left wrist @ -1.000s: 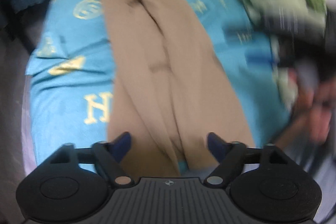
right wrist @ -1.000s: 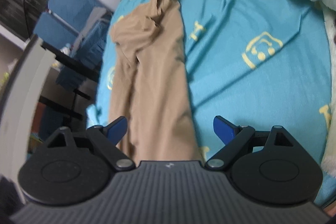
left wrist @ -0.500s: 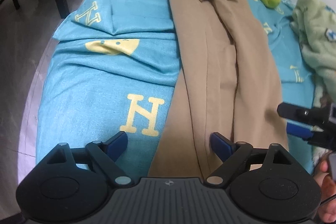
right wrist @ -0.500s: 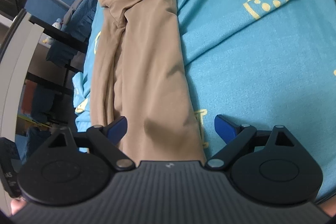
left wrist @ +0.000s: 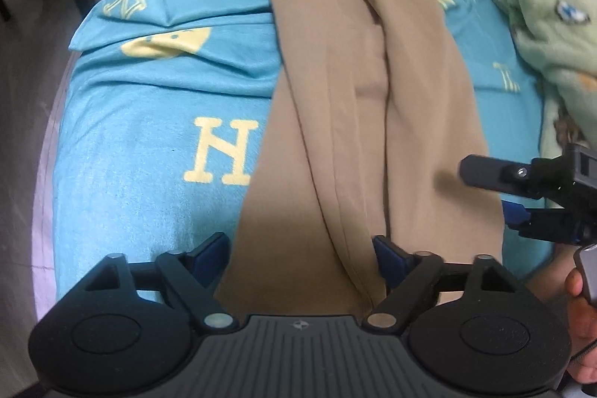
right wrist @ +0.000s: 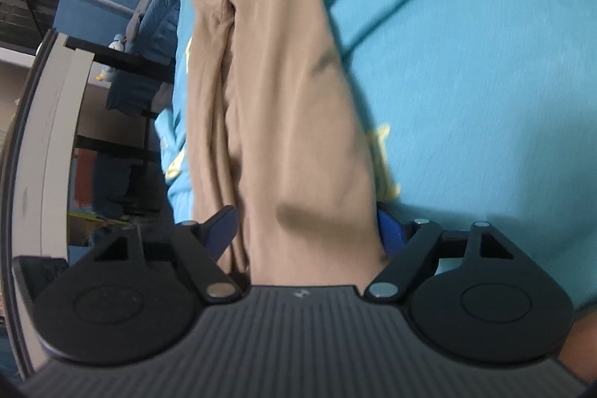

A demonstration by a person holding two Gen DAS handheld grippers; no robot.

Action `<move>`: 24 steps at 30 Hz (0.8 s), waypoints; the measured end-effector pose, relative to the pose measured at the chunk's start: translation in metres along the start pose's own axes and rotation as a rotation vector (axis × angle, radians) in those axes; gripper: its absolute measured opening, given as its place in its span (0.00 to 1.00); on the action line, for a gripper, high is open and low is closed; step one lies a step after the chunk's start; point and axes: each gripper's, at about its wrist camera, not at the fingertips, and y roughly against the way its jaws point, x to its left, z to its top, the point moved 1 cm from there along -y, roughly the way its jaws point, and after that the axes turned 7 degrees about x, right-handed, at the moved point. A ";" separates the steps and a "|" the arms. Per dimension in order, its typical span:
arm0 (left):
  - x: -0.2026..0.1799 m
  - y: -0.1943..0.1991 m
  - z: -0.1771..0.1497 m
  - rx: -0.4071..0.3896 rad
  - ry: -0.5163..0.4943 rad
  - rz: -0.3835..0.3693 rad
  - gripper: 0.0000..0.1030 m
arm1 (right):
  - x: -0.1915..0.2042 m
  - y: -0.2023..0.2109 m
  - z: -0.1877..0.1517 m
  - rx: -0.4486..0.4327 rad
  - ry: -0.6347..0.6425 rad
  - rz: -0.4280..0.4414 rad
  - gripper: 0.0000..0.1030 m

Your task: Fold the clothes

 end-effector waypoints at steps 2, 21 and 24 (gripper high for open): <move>-0.003 0.002 -0.001 -0.008 -0.018 0.011 0.50 | 0.005 -0.005 -0.010 0.018 0.019 -0.007 0.78; 0.001 0.200 -0.049 -0.609 0.202 -0.388 0.06 | 0.073 0.152 -0.021 -0.326 0.241 0.082 0.11; -0.013 0.228 -0.080 -0.659 0.189 -0.407 0.06 | 0.085 0.176 -0.042 -0.363 0.298 0.089 0.11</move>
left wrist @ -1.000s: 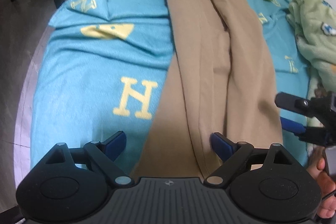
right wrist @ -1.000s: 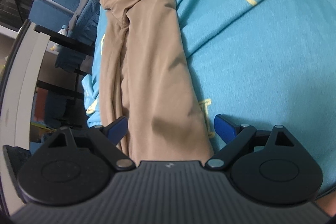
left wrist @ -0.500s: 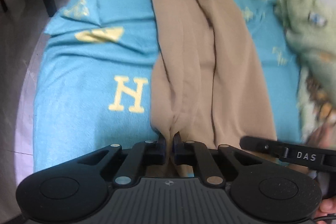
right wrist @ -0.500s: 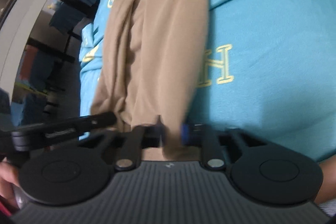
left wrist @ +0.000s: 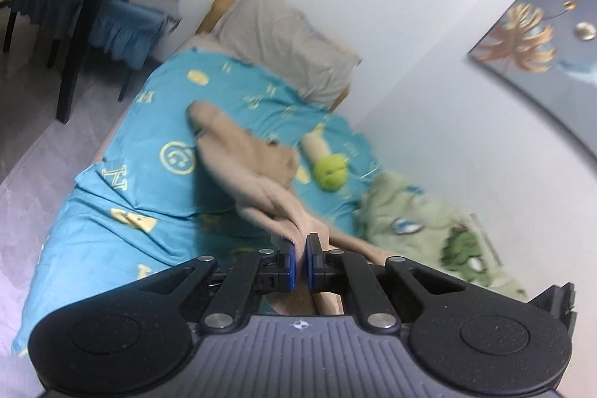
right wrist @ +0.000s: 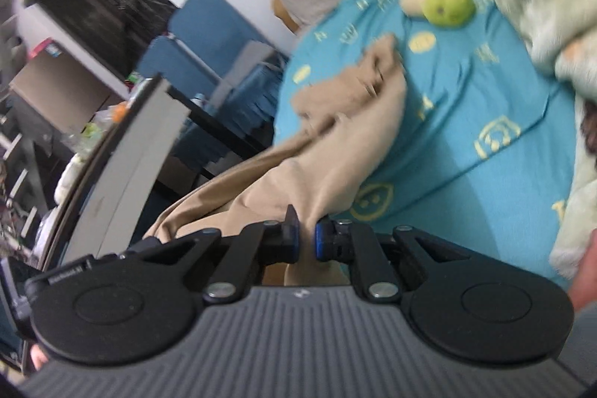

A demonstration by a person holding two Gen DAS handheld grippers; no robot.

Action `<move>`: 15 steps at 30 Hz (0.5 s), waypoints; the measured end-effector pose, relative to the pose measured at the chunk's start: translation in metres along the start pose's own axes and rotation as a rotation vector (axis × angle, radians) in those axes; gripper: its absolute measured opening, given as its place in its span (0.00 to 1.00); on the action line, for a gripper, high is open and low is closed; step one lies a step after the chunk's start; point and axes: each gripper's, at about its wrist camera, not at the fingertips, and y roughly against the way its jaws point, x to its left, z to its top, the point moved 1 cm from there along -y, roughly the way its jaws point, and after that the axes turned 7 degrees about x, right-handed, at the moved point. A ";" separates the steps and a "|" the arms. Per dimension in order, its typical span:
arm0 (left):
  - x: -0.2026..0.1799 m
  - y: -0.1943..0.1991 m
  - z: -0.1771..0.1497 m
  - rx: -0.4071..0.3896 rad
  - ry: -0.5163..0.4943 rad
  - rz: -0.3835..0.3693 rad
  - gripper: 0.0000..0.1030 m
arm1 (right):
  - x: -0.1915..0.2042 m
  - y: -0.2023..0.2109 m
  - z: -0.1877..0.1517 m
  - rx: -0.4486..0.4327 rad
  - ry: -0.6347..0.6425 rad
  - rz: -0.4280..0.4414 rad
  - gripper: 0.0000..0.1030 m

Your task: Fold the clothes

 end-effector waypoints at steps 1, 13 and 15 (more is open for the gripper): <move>-0.006 0.012 -0.009 -0.010 -0.014 0.001 0.06 | 0.002 0.010 -0.005 -0.010 0.006 0.008 0.11; -0.009 0.011 -0.041 -0.056 -0.084 0.069 0.06 | 0.001 0.013 -0.014 -0.058 -0.043 -0.022 0.11; 0.001 -0.023 -0.024 -0.050 -0.100 0.116 0.06 | -0.002 -0.008 0.003 -0.062 -0.036 -0.041 0.11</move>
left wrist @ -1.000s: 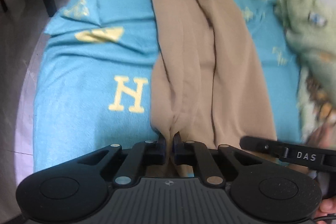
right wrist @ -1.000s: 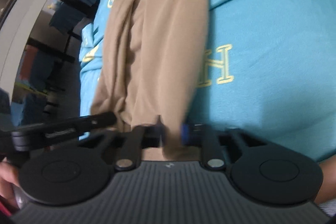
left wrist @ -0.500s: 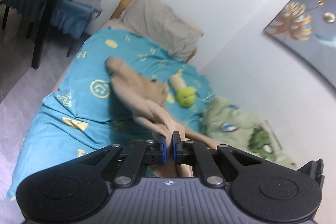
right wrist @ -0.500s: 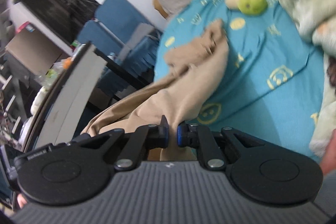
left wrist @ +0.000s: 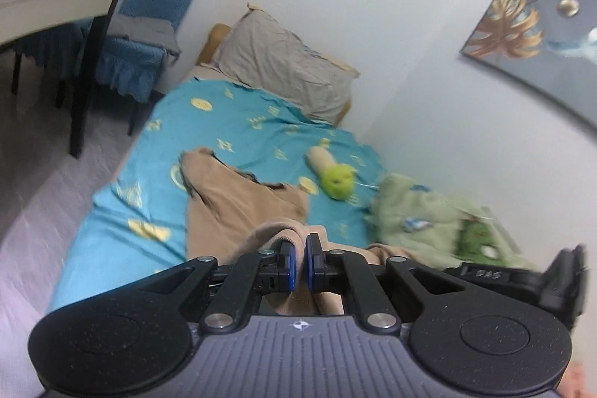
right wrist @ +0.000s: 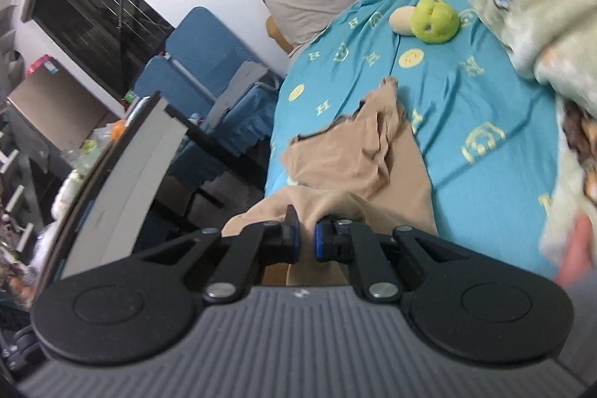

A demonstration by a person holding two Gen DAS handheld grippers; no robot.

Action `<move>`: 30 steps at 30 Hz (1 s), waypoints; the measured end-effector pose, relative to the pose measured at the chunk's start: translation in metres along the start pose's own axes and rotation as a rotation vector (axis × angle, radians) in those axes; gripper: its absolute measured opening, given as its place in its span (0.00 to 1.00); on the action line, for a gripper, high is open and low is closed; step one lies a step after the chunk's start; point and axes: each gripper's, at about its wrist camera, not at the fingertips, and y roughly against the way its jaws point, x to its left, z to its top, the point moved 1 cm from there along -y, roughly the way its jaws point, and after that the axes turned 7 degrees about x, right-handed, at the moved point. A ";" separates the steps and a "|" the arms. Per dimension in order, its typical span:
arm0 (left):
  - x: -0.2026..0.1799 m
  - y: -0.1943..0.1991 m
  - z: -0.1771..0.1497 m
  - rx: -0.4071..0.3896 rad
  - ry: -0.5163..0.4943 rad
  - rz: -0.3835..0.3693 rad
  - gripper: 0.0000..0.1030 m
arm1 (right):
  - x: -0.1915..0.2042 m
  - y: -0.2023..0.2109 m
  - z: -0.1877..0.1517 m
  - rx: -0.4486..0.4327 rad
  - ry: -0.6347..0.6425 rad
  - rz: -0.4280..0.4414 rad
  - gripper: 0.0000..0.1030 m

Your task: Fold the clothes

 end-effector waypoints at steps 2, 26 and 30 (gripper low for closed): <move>0.008 -0.035 0.015 0.008 -0.017 0.046 0.06 | -0.005 -0.028 0.016 0.005 0.005 -0.023 0.11; 0.095 -0.262 0.014 0.185 -0.091 0.272 0.32 | -0.080 -0.219 0.051 0.235 0.030 -0.236 0.17; 0.083 -0.237 0.007 0.181 -0.122 0.299 0.63 | -0.082 -0.198 0.055 0.190 -0.059 -0.171 0.90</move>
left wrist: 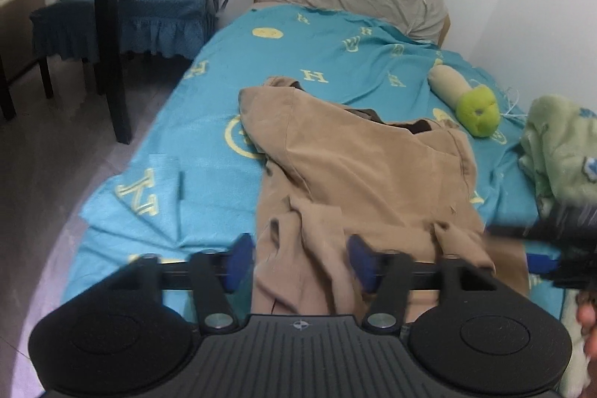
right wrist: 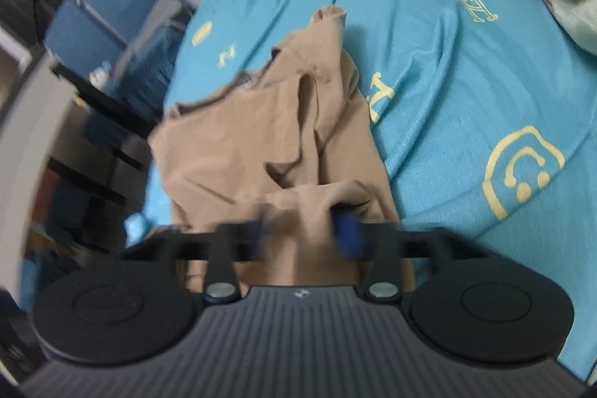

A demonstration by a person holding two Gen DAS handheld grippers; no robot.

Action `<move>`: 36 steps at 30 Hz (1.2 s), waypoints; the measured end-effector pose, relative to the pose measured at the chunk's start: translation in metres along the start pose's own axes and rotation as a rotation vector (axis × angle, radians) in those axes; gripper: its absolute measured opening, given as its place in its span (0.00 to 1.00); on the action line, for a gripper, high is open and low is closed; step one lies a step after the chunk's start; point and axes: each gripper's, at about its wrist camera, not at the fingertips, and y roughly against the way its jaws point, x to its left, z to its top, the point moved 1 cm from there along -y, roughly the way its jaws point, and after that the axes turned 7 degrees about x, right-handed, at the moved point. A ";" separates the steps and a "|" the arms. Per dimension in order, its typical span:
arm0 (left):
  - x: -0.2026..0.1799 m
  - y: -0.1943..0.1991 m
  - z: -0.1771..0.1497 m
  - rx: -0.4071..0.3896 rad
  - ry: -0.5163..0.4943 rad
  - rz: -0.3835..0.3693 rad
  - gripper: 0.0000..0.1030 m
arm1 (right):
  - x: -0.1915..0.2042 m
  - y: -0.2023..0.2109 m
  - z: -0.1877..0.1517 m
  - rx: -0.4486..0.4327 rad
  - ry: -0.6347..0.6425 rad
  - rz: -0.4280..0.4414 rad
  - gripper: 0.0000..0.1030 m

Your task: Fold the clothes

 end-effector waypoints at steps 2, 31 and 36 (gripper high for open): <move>0.001 0.016 -0.009 0.000 0.004 -0.004 0.76 | 0.001 0.014 -0.004 -0.042 -0.017 0.016 0.91; 0.047 0.003 -0.075 0.245 0.609 -0.266 0.80 | -0.064 0.016 -0.120 0.021 -0.657 0.217 0.53; 0.070 0.020 -0.077 0.163 0.718 -0.248 0.76 | -0.061 0.028 -0.118 -0.044 -0.624 0.173 0.36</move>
